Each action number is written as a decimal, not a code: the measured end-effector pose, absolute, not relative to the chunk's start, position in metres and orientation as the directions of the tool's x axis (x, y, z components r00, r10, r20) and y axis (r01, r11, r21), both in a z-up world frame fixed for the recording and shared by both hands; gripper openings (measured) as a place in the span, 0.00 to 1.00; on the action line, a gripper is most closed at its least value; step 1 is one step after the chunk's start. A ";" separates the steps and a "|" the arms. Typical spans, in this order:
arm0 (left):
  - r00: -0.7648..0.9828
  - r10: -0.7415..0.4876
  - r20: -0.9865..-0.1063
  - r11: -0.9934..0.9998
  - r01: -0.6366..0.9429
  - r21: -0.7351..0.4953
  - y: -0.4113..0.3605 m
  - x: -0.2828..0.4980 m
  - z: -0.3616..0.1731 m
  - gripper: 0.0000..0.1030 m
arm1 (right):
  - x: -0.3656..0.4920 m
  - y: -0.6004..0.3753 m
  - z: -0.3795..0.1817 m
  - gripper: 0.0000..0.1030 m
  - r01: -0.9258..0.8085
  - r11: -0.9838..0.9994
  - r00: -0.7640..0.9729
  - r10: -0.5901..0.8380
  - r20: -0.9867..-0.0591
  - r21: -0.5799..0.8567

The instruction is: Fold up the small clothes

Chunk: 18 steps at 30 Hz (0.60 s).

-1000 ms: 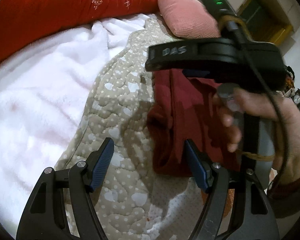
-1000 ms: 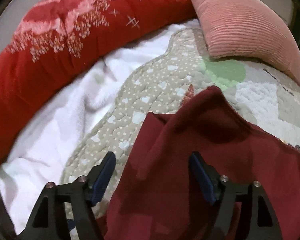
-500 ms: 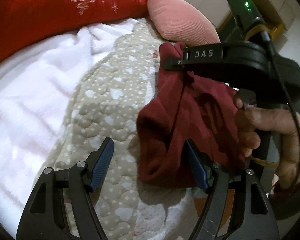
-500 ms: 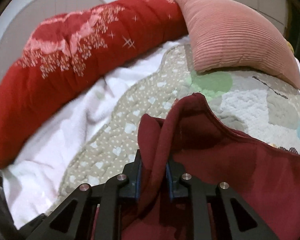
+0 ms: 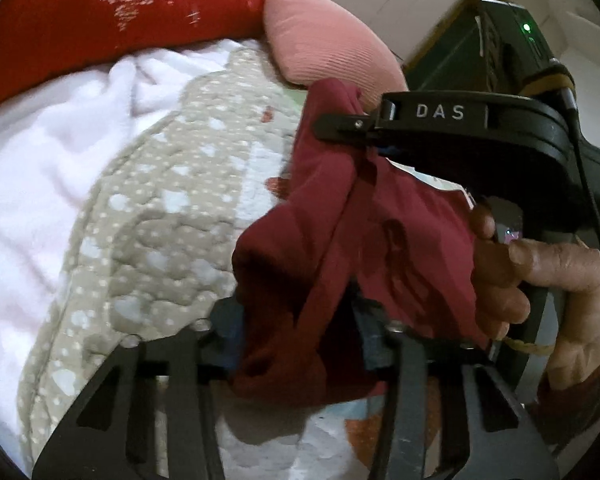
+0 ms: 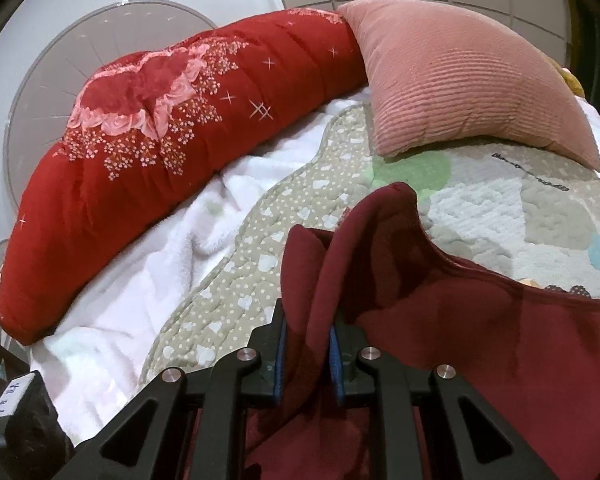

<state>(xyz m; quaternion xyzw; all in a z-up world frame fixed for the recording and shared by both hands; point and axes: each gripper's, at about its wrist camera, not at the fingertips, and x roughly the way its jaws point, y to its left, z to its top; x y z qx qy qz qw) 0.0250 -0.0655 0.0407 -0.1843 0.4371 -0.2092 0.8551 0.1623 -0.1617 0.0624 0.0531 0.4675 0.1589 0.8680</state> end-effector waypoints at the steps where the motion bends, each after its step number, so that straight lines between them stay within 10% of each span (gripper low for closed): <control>1: 0.537 -0.511 -0.671 0.850 0.201 -0.487 -0.068 0.023 0.043 0.29 | 0.161 -0.163 0.064 0.16 -0.227 0.944 0.515 0.324 -0.794 0.238; 18: 0.532 -0.473 -0.702 0.879 0.238 -0.413 -0.116 0.007 0.099 0.23 | 0.134 -0.199 0.113 0.15 -0.244 0.962 0.568 0.243 -0.786 0.122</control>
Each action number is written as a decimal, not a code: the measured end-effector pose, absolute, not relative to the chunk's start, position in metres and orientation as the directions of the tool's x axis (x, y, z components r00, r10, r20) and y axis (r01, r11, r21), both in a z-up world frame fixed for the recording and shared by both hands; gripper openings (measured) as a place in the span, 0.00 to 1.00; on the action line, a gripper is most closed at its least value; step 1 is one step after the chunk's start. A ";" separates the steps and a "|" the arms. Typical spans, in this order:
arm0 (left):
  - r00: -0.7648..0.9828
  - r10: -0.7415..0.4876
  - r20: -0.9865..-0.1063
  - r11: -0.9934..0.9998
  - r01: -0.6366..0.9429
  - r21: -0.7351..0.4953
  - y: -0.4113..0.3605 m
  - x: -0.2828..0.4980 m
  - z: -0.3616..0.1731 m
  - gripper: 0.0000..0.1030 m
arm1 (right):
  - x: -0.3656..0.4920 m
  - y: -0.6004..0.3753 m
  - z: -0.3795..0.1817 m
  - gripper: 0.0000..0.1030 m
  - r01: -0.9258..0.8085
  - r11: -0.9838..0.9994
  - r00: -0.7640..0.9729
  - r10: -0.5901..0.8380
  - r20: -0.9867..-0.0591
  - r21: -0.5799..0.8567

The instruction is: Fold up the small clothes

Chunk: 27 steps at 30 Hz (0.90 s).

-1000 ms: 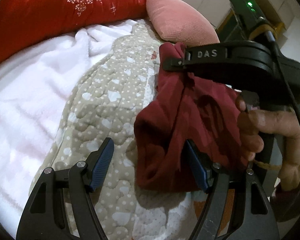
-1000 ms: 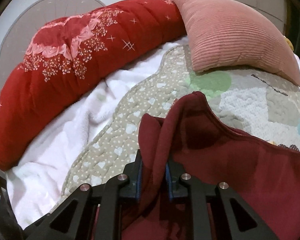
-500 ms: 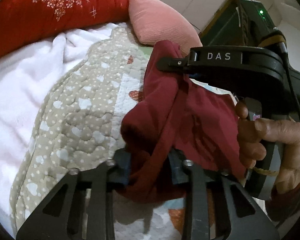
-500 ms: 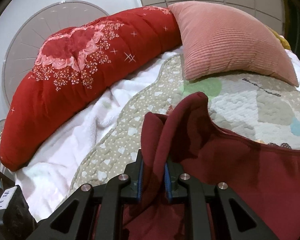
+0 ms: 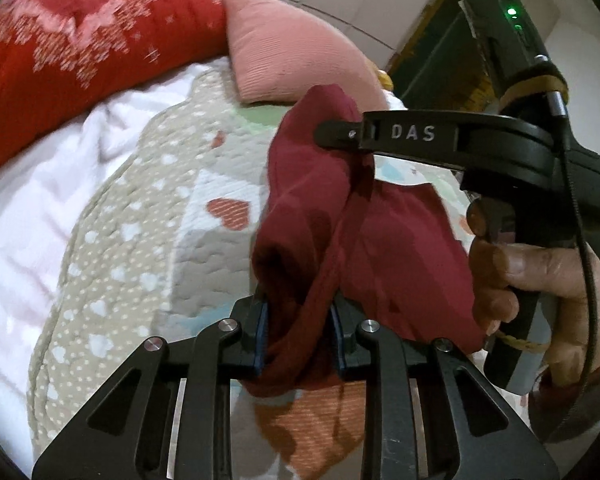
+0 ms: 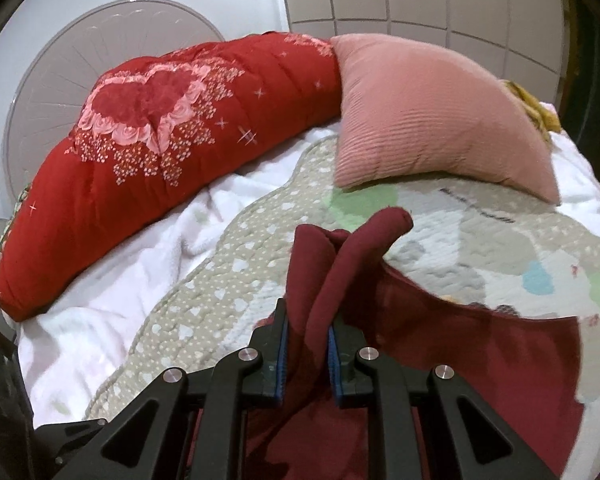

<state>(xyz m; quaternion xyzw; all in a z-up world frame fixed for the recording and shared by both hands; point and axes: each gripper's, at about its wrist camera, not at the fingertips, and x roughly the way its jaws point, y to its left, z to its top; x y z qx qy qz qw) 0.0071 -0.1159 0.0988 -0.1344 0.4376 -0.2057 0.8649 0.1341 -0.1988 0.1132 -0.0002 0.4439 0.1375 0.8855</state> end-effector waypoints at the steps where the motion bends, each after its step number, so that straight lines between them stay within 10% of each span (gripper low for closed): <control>1: 0.530 -0.480 -0.699 0.876 0.251 -0.411 -0.122 0.007 0.103 0.23 | 0.132 -0.203 0.116 0.15 -0.240 0.964 0.572 0.239 -0.784 0.119; 27: 0.413 -0.550 -0.726 0.807 0.486 -0.335 -0.296 -0.005 0.115 0.23 | 0.075 -0.376 0.126 0.13 -0.048 0.991 0.635 0.130 -0.762 0.129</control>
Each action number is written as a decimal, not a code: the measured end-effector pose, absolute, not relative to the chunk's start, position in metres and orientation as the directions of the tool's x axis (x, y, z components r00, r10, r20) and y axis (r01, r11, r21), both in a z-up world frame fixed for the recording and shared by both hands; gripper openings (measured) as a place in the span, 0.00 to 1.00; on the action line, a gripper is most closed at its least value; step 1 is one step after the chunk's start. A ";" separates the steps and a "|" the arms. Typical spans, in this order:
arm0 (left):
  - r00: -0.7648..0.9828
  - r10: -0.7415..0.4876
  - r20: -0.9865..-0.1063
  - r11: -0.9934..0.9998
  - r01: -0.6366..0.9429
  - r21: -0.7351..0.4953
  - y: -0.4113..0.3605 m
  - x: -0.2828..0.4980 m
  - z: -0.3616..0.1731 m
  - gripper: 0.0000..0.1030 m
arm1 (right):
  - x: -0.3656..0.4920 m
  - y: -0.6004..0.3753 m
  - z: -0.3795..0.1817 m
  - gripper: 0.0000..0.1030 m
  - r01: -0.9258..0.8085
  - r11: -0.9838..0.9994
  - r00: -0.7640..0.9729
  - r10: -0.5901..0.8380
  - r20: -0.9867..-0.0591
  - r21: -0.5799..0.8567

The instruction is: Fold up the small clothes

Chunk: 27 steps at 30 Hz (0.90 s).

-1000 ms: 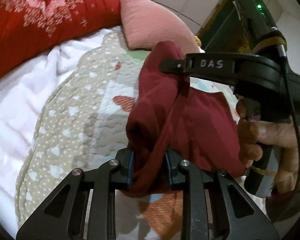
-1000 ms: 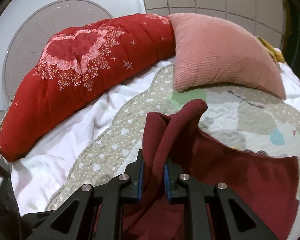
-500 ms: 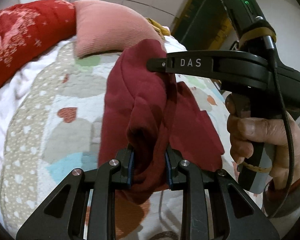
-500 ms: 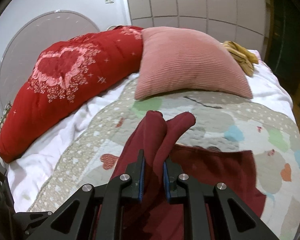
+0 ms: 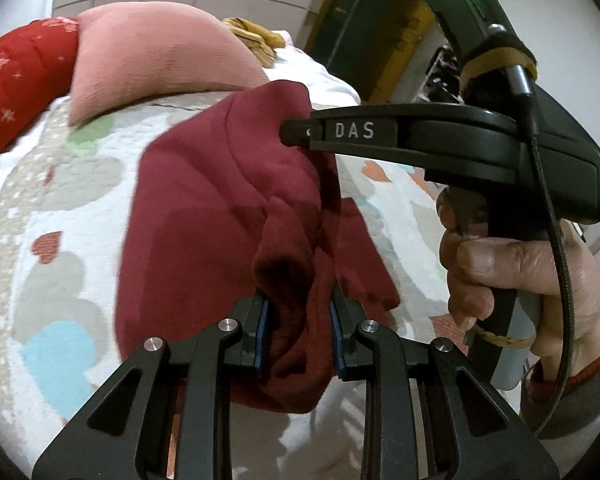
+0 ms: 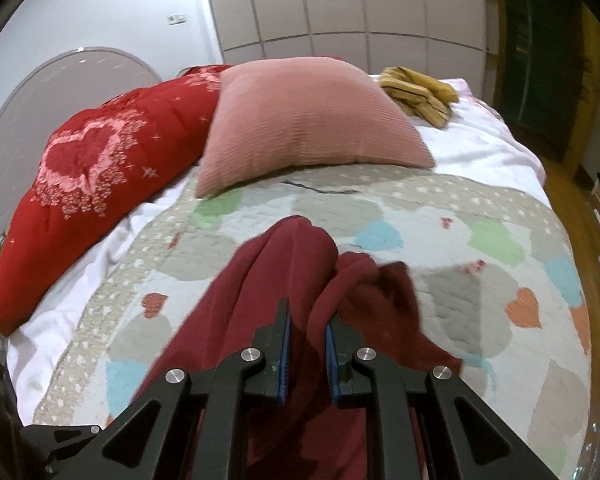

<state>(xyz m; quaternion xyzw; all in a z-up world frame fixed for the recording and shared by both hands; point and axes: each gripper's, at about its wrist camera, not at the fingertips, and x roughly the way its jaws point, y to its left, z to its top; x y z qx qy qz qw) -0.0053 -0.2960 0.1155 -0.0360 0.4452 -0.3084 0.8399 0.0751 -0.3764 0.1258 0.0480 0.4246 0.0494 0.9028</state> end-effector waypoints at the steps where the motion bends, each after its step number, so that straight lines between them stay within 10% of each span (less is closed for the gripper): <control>1: 0.409 -0.549 -0.729 0.806 0.492 -0.330 -0.303 -0.004 0.112 0.23 | 0.075 -0.381 0.124 0.13 -0.041 0.991 0.633 0.126 -0.764 0.129; 15: 0.218 -0.653 -0.725 0.656 0.640 -0.399 -0.319 -0.025 0.104 0.35 | 0.057 -0.441 0.074 0.23 0.131 0.984 0.573 0.025 -0.819 0.122; 18: 0.250 -0.638 -0.728 0.661 0.663 -0.352 -0.291 -0.037 0.112 0.36 | 0.029 -0.438 0.100 0.25 0.094 0.979 0.616 0.084 -0.783 0.179; 21: 0.313 -0.609 -0.729 0.706 0.633 -0.318 -0.261 -0.040 0.116 0.36 | 0.004 -0.424 0.112 0.47 0.036 0.971 0.629 0.162 -0.761 0.237; 27: 0.377 -0.542 -0.751 0.791 0.532 -0.304 -0.229 -0.023 0.102 0.36 | -0.014 -0.392 0.083 0.49 0.003 0.946 0.566 0.265 -0.780 0.324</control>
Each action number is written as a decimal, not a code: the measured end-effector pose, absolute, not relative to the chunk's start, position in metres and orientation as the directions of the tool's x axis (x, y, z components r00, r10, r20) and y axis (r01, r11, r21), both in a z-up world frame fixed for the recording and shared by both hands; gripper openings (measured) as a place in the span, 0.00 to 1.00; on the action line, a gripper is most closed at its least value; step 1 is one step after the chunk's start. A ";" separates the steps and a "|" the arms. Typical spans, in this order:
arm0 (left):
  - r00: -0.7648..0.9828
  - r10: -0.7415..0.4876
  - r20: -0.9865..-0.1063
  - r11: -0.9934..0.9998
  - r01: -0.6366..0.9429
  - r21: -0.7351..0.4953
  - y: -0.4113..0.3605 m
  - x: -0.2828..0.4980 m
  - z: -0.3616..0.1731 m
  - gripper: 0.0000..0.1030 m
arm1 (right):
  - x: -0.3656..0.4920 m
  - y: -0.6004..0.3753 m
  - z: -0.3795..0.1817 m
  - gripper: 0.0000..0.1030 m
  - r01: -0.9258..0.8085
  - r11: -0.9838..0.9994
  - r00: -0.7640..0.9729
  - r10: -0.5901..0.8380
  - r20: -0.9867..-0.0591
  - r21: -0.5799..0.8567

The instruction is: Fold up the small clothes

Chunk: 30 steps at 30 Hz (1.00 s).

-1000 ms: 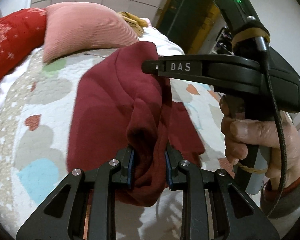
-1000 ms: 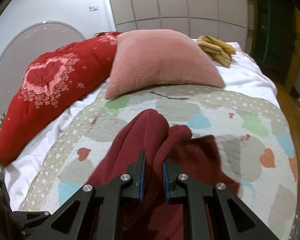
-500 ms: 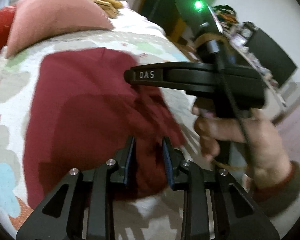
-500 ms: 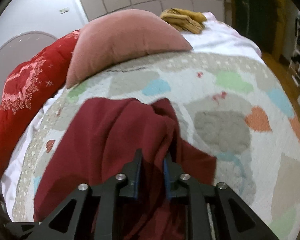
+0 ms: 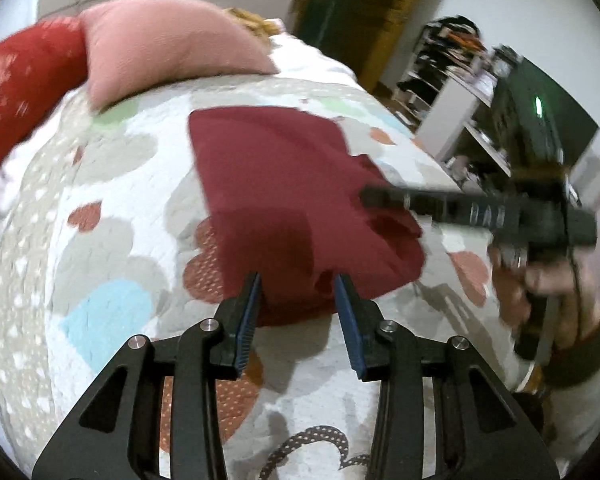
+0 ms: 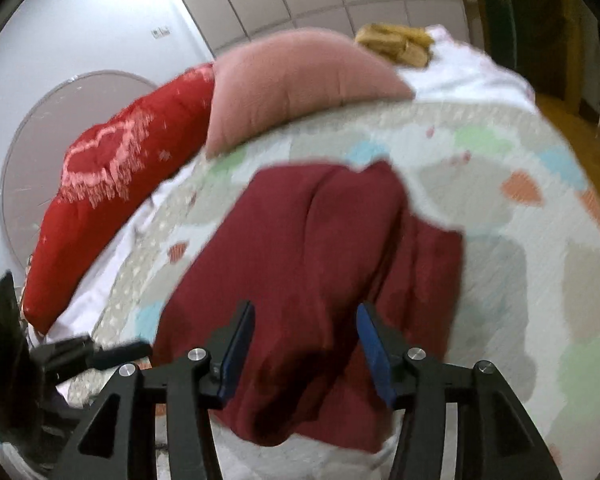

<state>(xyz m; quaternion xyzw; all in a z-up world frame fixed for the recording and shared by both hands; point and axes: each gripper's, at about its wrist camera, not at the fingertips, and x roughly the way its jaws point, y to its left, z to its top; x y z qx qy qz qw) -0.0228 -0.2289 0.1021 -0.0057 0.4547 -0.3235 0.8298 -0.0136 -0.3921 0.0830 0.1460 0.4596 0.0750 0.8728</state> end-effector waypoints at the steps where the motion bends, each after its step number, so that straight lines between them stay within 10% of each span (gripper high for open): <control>1: 0.383 -0.540 -0.750 0.796 0.523 -0.305 -0.228 -0.021 0.100 0.36 | -0.012 -0.388 0.075 0.45 0.005 0.946 0.550 0.268 -0.791 0.324; 3: 0.393 -0.526 -0.754 0.805 0.517 -0.292 -0.231 -0.018 0.096 0.36 | -0.012 -0.382 0.064 0.20 -0.008 0.951 0.545 0.263 -0.796 0.309; 7: 0.404 -0.521 -0.752 0.801 0.537 -0.266 -0.237 -0.016 0.098 0.36 | -0.025 -0.380 0.078 0.14 -0.021 0.981 0.607 0.168 -0.777 0.195; 30: 0.445 -0.465 -0.766 0.843 0.487 -0.229 -0.249 -0.006 0.083 0.51 | -0.026 -0.385 0.096 0.29 0.038 0.979 0.671 0.122 -0.731 0.199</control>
